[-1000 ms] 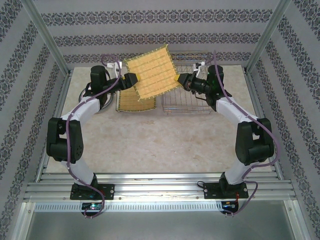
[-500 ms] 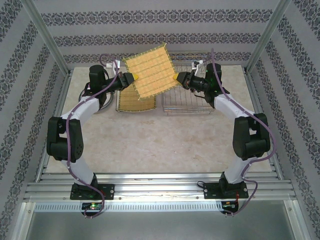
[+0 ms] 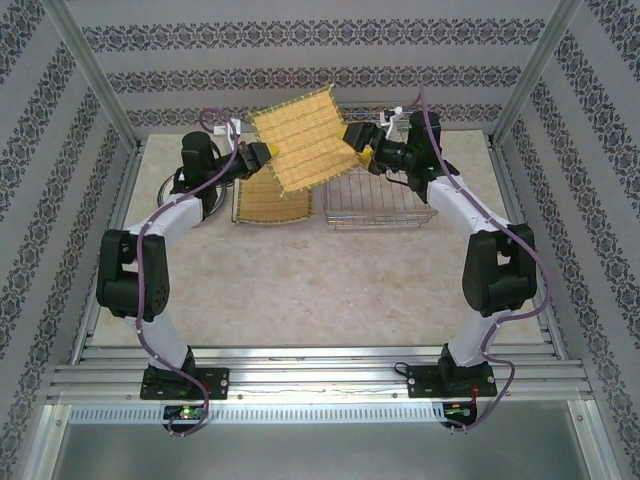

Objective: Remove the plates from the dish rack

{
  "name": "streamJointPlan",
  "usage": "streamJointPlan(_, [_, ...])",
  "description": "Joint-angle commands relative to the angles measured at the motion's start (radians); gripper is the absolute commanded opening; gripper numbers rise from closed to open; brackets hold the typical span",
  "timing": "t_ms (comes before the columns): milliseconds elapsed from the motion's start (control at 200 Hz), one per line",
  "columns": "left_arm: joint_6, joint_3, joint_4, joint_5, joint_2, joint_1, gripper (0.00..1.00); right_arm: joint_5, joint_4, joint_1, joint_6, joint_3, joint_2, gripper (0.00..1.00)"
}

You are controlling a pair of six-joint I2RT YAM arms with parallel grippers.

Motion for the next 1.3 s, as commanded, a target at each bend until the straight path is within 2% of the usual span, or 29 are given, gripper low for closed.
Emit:
streamJointPlan(0, [-0.083,0.004,0.173,-0.050,-0.004,0.018,0.00,0.053,-0.160,-0.040,-0.113,0.036,-0.051,0.98])
streamJointPlan(175, [-0.135,-0.002,0.219,-0.153,-0.043,0.043,0.00,0.175,-0.505,-0.087,-0.328,0.133,-0.070,0.98])
streamJointPlan(325, [-0.152,-0.043,0.225,-0.311,-0.091,0.048,0.00,0.379,-0.852,-0.080,-0.531,0.308,-0.043,0.98])
streamJointPlan(625, [-0.184,-0.236,0.217,-0.727,-0.220,0.029,0.00,0.655,-1.135,-0.024,-0.680,0.501,-0.007,0.98])
streamJointPlan(754, [-0.201,-0.303,0.144,-0.895,-0.271,-0.018,0.00,0.702,-1.175,0.005,-0.694,0.552,0.008,0.98])
streamJointPlan(924, [-0.214,-0.404,0.177,-1.138,-0.306,-0.116,0.00,0.736,-1.202,0.037,-0.711,0.589,0.024,0.98])
streamJointPlan(1054, [-0.239,-0.433,0.170,-1.285,-0.314,-0.187,0.00,0.738,-1.202,0.053,-0.722,0.574,0.021,0.98])
streamJointPlan(1154, [-0.250,-0.447,0.197,-1.359,-0.301,-0.234,0.00,0.739,-1.201,0.055,-0.730,0.558,0.016,0.98])
streamJointPlan(1294, [-0.268,-0.454,0.271,-1.379,-0.241,-0.270,0.00,0.731,-1.195,0.055,-0.743,0.542,0.010,0.98])
